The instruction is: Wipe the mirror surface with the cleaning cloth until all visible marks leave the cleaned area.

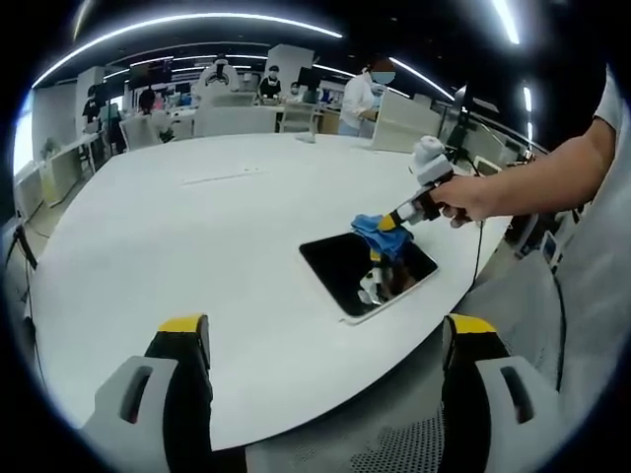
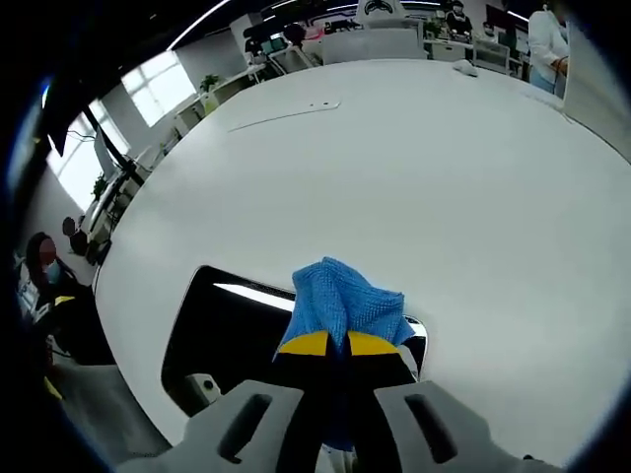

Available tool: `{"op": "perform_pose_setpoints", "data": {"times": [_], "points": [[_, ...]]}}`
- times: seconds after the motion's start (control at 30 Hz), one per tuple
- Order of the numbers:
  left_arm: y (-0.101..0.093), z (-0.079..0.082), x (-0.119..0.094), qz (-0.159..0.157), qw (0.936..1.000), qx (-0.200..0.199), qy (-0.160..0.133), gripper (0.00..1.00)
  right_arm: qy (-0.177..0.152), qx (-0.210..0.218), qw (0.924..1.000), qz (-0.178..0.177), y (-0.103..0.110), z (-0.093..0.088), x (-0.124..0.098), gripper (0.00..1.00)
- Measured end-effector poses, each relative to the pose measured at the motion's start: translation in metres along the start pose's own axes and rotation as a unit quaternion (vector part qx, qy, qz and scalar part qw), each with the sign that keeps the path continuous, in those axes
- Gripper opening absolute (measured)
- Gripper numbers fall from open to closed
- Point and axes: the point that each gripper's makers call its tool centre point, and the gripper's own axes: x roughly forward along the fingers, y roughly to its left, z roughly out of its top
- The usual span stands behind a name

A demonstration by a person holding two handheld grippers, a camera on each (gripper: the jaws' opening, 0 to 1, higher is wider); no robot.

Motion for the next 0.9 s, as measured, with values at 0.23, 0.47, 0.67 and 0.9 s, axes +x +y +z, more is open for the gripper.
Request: {"op": "perform_pose_setpoints", "data": {"times": [0.23, 0.47, 0.67, 0.9], "points": [[-0.002, 0.001, 0.000, -0.001, 1.0000, 0.004, -0.003, 0.98, -0.006, 0.008, 1.0000, -0.002, 0.008, -0.012, -0.012, 0.00], [-0.005, 0.003, 0.000, -0.004, 0.9999, 0.007, -0.008, 0.99, -0.006, 0.017, 0.9998, -0.003, 0.014, -0.026, -0.023, 0.00], [-0.010, 0.017, -0.006, -0.011, 0.9989, 0.026, -0.037, 0.99, -0.007, 0.023, 0.9997, -0.004, 0.017, -0.036, -0.029, 0.00], [-0.007, 0.020, -0.002, -0.014, 0.9989, 0.032, -0.033, 0.99, -0.004, 0.034, 0.9994, 0.000, 0.015, -0.045, -0.027, 0.00]]}}
